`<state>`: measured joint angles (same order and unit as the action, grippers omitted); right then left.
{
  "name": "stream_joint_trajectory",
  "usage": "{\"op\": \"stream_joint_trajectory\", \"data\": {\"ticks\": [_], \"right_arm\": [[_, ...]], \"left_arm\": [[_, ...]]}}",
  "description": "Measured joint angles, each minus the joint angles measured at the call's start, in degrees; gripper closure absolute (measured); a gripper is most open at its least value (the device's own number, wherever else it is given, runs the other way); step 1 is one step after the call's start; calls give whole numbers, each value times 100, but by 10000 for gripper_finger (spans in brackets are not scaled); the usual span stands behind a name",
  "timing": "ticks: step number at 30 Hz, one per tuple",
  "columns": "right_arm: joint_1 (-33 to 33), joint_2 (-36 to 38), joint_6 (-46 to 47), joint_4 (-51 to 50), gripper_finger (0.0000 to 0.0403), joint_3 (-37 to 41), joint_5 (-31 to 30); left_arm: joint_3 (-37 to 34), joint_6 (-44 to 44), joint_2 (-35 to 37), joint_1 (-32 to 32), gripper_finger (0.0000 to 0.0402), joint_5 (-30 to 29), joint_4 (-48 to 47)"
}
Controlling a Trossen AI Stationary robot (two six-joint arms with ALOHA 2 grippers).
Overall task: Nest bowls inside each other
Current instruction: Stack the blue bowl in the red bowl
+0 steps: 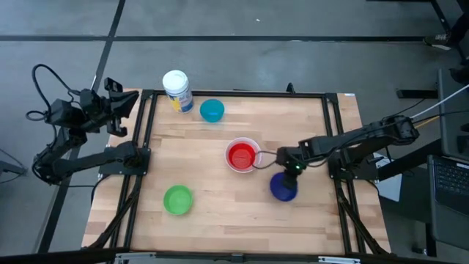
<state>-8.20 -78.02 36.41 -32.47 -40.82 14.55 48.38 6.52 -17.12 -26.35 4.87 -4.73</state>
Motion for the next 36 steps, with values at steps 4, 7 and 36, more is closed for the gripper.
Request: {"op": "stream_joint_trajectory", "data": {"ticks": [4, 7, 36], "right_arm": [[155, 2, -190, -207, 398, -1059, -280], [405, -78, -435, -364, 399, -1860, -312], [2133, -3515, -2940, -1540, 402, -5455, 624]], "left_arm": [[0, -48, 0, 0, 373, -260, -255], [0, -150, 0, 0, 373, -489, -508], [0, -377, 0, 0, 373, -526, -1095]]}}
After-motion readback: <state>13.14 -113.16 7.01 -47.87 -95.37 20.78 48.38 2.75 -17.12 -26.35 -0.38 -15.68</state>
